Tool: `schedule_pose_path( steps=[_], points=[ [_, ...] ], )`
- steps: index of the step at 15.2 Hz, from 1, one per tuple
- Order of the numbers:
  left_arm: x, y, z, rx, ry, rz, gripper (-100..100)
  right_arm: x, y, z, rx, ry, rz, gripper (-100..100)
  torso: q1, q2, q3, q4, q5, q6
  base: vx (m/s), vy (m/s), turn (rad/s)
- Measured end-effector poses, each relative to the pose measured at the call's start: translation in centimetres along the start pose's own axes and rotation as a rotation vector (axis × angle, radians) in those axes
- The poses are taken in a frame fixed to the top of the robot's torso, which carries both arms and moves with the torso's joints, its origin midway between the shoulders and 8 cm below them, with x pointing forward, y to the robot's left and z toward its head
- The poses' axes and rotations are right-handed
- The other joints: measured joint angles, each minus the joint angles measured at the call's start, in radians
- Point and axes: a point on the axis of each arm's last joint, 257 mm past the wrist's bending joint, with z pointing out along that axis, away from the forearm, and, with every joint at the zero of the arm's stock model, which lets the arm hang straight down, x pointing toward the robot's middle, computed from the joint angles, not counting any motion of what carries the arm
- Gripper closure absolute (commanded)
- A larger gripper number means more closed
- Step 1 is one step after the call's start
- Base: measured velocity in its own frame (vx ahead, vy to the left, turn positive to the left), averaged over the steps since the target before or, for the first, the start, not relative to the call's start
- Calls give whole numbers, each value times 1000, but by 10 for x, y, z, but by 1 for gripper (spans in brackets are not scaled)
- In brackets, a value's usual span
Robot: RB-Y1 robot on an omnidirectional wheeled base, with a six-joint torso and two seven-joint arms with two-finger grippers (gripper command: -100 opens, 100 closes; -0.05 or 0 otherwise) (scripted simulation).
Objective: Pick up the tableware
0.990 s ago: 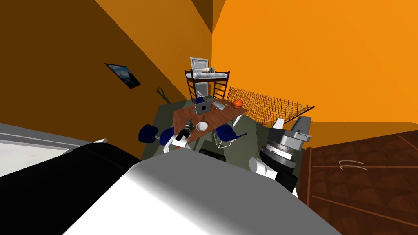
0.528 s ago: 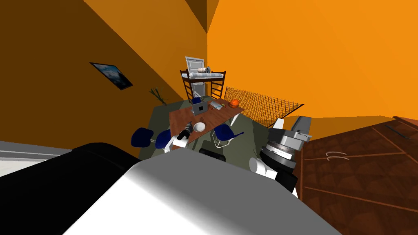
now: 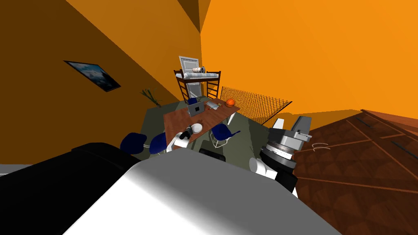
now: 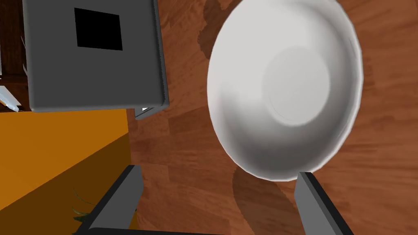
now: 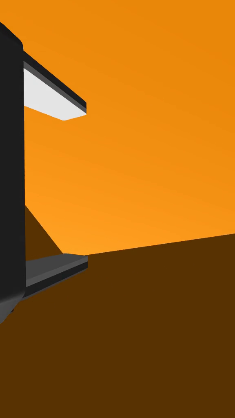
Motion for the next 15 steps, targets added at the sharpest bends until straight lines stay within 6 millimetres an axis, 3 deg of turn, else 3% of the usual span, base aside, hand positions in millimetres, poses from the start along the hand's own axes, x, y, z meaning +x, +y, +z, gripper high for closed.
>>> schedule_pose_path(
  steps=[15],
  points=[
    [-43, 78, 1, -253, -188, -87, -100, 0, 0, 0, 0, 0, 0, 0, 1, 0, 0, 0, 0, 0, 29, -6, -118]
  ],
)
